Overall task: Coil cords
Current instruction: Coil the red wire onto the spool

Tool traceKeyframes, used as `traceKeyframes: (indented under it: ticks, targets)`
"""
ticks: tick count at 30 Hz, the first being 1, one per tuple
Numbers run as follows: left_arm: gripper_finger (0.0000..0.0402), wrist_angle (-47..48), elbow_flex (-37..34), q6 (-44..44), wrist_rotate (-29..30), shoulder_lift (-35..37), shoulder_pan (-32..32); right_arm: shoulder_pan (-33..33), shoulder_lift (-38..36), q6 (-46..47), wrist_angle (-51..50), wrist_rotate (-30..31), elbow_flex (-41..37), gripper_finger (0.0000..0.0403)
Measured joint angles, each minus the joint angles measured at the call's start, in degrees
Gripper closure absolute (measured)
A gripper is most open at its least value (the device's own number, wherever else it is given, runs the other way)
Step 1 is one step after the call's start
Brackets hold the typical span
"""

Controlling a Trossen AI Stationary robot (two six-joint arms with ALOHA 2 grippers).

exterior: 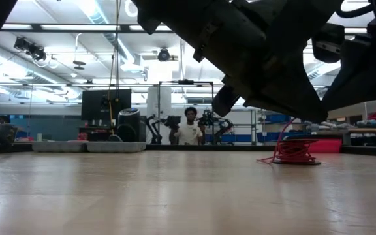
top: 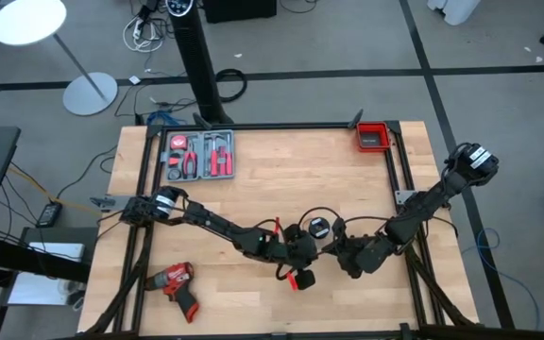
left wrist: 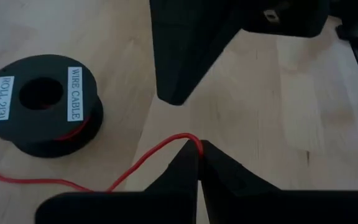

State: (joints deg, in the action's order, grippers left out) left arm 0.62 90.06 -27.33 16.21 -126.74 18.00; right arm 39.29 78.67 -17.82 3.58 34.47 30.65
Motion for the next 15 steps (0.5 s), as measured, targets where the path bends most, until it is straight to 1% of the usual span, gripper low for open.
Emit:
traceKeyframes:
  ticks: [2,4,6,11,15]
  targets:
    - [0.0386,-0.5,0.0,0.0,0.0,0.0,0.0,0.0,0.0,0.0,0.4,-0.3,0.0,0.0401]
    - [0.0386,-2.4,0.0,1.4,-0.3,0.0,0.0,-0.1,0.0,0.2,0.5,-2.2,0.0,0.0395]
    - [0.0386,-4.9,0.1,3.2,-1.9,0.0,0.0,-0.1,0.0,0.2,0.7,-3.2,0.0,0.0385]
    - [0.0386,-5.1,1.6,4.7,-5.2,0.0,-0.5,-0.1,0.0,0.1,1.7,2.4,0.0,0.0358]
    - [0.0386,-5.0,2.0,4.9,-6.4,0.0,-0.9,0.0,0.0,0.1,3.3,0.5,0.0,0.0339]
